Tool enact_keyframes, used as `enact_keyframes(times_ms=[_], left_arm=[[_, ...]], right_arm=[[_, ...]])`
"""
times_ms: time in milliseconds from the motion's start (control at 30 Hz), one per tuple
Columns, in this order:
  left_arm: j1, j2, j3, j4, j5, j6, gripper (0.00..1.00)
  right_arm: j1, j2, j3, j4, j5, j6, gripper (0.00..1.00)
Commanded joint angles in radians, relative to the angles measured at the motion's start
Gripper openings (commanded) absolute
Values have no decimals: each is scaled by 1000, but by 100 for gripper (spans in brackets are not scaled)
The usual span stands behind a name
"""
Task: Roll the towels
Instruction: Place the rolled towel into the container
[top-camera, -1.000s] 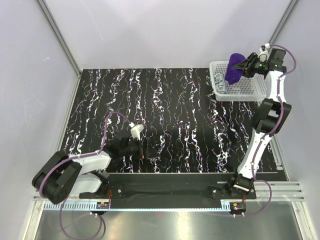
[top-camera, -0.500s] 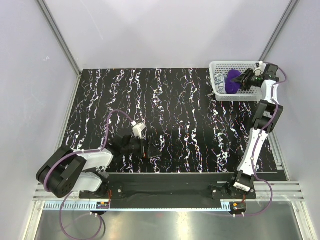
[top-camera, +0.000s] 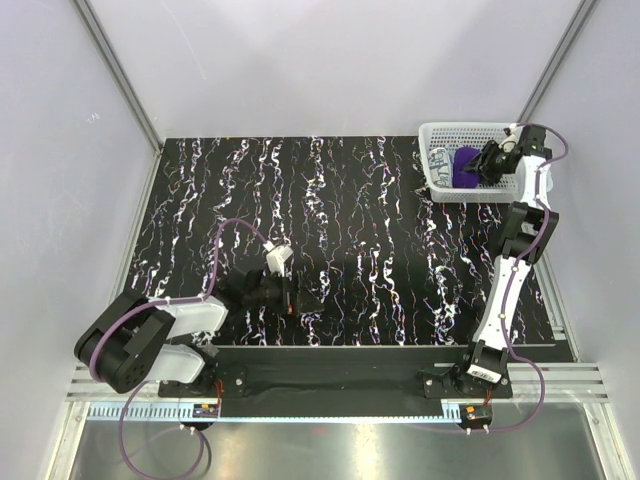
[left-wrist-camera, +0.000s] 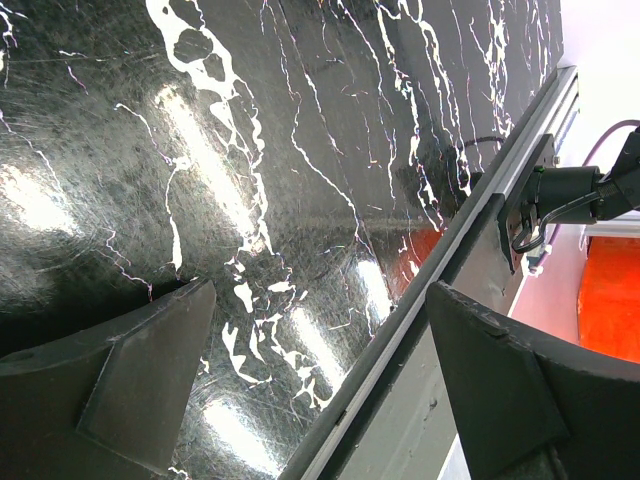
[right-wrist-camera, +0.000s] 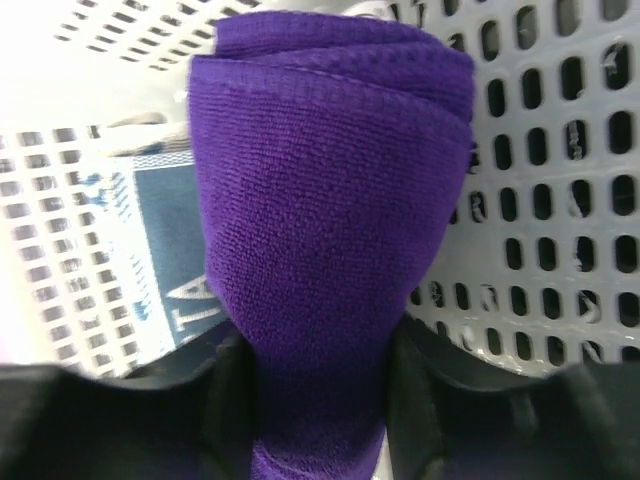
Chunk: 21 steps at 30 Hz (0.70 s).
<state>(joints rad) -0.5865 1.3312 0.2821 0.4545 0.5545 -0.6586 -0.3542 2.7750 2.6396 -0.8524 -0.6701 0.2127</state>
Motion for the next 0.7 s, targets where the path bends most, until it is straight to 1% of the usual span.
enact_keyframes(times_ms=[0,67,133,167,233,367,400,533,667], left_arm=[[2,39,-11,-91,-31,39,97],[2,39,-9,-91,-30,39,97],[2,40,-8,-91,-30,40,97],[2,39,-8,-91,-30,39,97],[2,42,-9,-91,-31,40,97],[2,42,-9,-91,-30,40,97],[2,40,-8,-92,-30,42,97],[2,39,-8,-93,-31,42,97],[2,39,-11,-91,-34,39,97]], right_arm=[[17,-12,26,-66,155,-85,52],[26,-14,36,-76,202,-102,60],[30,-23,34,-82,234,-119,66],[31,-28,33,-82,240,-121,72],[31,-40,28,-80,254,-122,77],[31,-61,25,-82,270,-115,81],[31,-71,26,-80,274,-110,83],[31,-127,19,-74,332,-99,89],[31,-179,-4,-63,342,-93,91]])
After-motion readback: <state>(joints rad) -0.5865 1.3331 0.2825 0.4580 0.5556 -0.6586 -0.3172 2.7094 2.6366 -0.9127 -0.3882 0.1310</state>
